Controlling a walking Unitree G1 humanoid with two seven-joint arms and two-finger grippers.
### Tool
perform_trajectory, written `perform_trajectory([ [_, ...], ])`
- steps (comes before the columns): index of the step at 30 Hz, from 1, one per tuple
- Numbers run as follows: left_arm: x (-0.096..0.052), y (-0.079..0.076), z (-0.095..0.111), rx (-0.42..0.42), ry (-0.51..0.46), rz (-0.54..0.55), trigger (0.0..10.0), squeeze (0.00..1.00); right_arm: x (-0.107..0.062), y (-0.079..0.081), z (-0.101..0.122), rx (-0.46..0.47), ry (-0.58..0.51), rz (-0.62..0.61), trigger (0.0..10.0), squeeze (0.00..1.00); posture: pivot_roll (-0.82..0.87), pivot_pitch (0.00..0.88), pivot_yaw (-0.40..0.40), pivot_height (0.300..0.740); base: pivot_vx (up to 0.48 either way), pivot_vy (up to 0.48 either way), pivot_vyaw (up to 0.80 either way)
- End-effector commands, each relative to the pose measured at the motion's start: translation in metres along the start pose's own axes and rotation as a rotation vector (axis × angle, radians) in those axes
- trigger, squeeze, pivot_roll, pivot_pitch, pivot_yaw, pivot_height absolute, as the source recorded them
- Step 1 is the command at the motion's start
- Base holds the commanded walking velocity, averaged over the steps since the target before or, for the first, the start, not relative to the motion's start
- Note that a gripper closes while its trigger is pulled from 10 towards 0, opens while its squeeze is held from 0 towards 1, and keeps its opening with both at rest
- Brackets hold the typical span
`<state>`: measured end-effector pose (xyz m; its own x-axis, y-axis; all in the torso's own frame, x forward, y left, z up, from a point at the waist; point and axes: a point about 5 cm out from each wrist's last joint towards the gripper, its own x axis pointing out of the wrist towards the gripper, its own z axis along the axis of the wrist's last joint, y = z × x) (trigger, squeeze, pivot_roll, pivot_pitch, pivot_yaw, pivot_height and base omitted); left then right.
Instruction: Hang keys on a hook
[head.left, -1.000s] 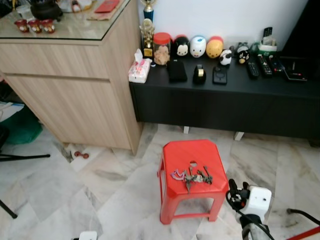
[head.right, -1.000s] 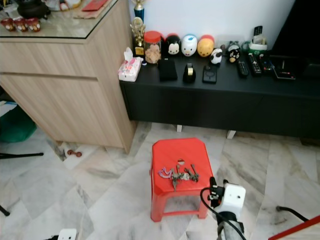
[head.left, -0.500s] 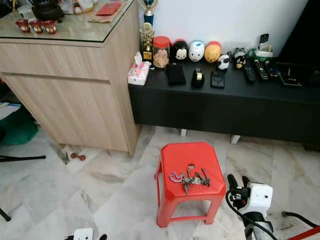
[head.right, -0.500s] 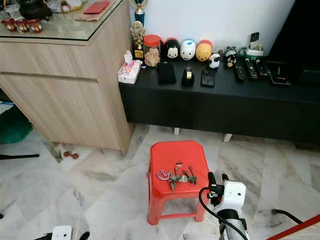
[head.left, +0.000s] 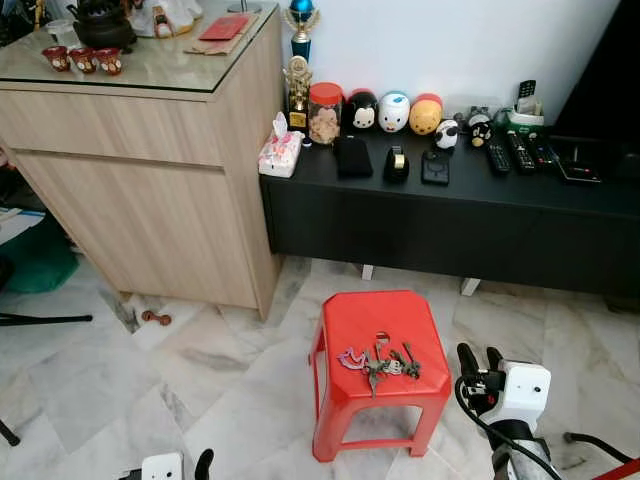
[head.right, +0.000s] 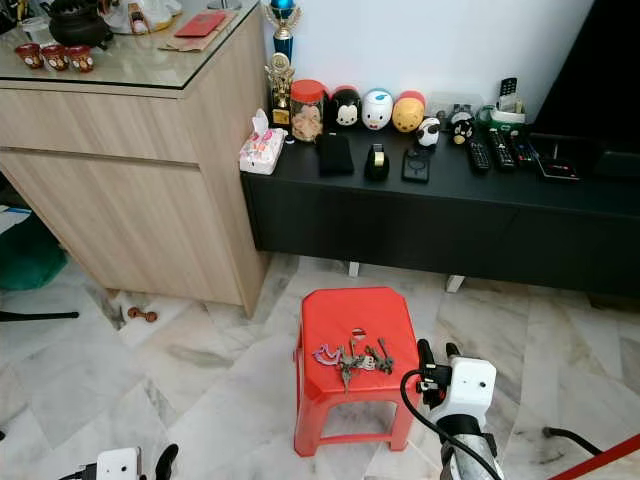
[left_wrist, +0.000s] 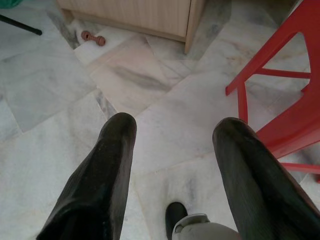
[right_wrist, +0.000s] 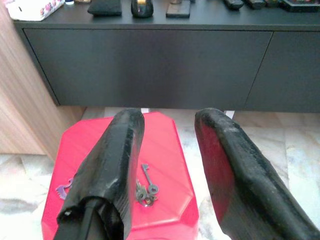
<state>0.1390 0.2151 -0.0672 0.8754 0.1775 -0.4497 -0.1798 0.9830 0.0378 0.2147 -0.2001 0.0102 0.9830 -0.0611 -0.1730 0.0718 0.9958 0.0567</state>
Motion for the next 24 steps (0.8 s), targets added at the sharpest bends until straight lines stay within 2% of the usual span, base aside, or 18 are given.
perform_trajectory([
  [1,-0.003,0.002,-0.004,0.016,0.010,0.013,10.0,0.00,-0.001,0.001,0.000,0.005,0.005,-0.002,10.0,0.00,-0.20,0.039,-0.035,0.740,0.000,0.000,0.00],
  [10,-0.002,0.003,0.000,0.052,-0.012,0.021,10.0,0.00,0.002,-0.002,0.000,0.004,0.018,-0.012,10.0,0.00,-0.19,0.064,-0.037,0.740,0.000,0.000,0.00],
  [11,0.017,0.014,0.040,0.065,-0.191,0.026,10.0,0.00,0.002,-0.002,0.000,0.005,0.019,-0.012,10.0,0.00,-0.18,0.070,-0.039,0.740,0.000,0.000,0.00],
  [12,0.032,0.025,0.101,0.089,-0.432,0.014,10.0,0.00,0.003,-0.002,0.000,0.007,0.023,-0.012,10.0,0.00,-0.17,0.074,-0.040,0.740,0.000,0.000,0.00],
  [13,0.032,0.025,0.101,0.089,-0.432,0.014,10.0,0.00,0.003,-0.002,0.000,0.007,0.023,-0.012,10.0,0.00,-0.17,0.074,-0.040,0.740,0.000,0.000,0.00],
  [14,0.034,0.026,0.117,0.097,-0.489,0.006,10.0,0.00,0.003,-0.003,0.000,0.008,0.025,-0.013,10.0,0.00,-0.17,0.074,-0.040,0.740,0.000,0.000,0.00],
  [17,0.038,0.024,0.137,0.136,-0.544,0.000,10.0,0.00,0.005,-0.001,-0.001,0.012,0.031,-0.012,10.0,0.00,-0.17,0.084,-0.042,0.740,0.000,0.000,0.00],
  [21,0.044,0.024,0.152,0.147,-0.571,0.003,10.0,0.00,0.008,0.001,0.000,0.017,0.027,-0.012,10.0,0.00,-0.17,0.085,-0.037,0.740,0.000,0.000,0.00],
  [24,0.041,0.024,0.162,0.153,-0.591,0.001,10.0,0.00,0.009,0.001,0.002,0.021,0.018,-0.016,10.0,0.00,-0.17,0.087,-0.034,0.740,0.000,0.000,0.00],
])
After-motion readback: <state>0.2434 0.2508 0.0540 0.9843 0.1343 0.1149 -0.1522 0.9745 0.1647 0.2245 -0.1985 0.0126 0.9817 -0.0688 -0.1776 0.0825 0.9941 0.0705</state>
